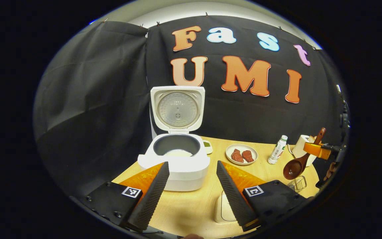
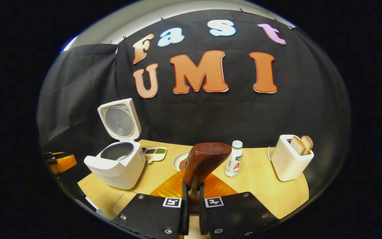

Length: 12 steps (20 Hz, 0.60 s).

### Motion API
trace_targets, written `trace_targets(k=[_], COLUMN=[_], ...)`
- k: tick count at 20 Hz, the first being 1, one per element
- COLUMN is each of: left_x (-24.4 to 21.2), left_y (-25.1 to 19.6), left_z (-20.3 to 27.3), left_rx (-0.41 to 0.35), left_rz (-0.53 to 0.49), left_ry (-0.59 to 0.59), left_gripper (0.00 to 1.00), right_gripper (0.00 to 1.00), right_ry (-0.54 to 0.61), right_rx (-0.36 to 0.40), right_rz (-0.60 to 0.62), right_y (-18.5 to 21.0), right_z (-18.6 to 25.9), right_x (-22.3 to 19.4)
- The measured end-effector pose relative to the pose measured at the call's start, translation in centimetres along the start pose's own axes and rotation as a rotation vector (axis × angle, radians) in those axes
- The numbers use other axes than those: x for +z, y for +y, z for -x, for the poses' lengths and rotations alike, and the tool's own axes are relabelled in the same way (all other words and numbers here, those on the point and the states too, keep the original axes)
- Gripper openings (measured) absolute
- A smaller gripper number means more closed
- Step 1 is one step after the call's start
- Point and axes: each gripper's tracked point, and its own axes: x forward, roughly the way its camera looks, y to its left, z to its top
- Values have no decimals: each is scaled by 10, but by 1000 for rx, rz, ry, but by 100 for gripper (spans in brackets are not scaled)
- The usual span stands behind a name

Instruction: Close the left gripper, press the button to open the rice cooker; take a wooden spoon from the chopstick holder with the right hand, scoop a spoonful of rice and pour it into the rice cooker, then put the wooden spoon back into the chopstick holder.

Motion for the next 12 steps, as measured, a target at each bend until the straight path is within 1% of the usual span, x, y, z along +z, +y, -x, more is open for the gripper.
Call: trace_targets(k=[1, 3, 4, 5, 6, 7, 12], left_x=[-1, -1, 0, 0, 1, 1, 1], left_y=[-6, -16, -20, -23, -25, -27, -29], left_z=[1, 2, 3, 4, 5, 5, 9], left_rx=[-8, -24, -28, -32, -33, -34, -24], left_rz=[-2, -5, -10, -16, -20, -20, -23], left_ry=[2, 5, 4, 4, 1, -1, -3], left_gripper=[94, 94, 98, 94, 97, 98, 98], right_gripper=[11, 11, 11, 11, 11, 11, 11], right_ry=[5, 1, 2, -1, -2, -4, 11], right_rx=[-28, -76, -98, -121, -144, -164, -210], right_rz=[-22, -73, -88, -97, -103, -115, -180], right_y=[-14, -39, -50, -60, -70, -79, -99], right_z=[4, 8, 13, 16, 18, 20, 24], right_x=[-4, -4, -6, -7, -8, -9, -25])
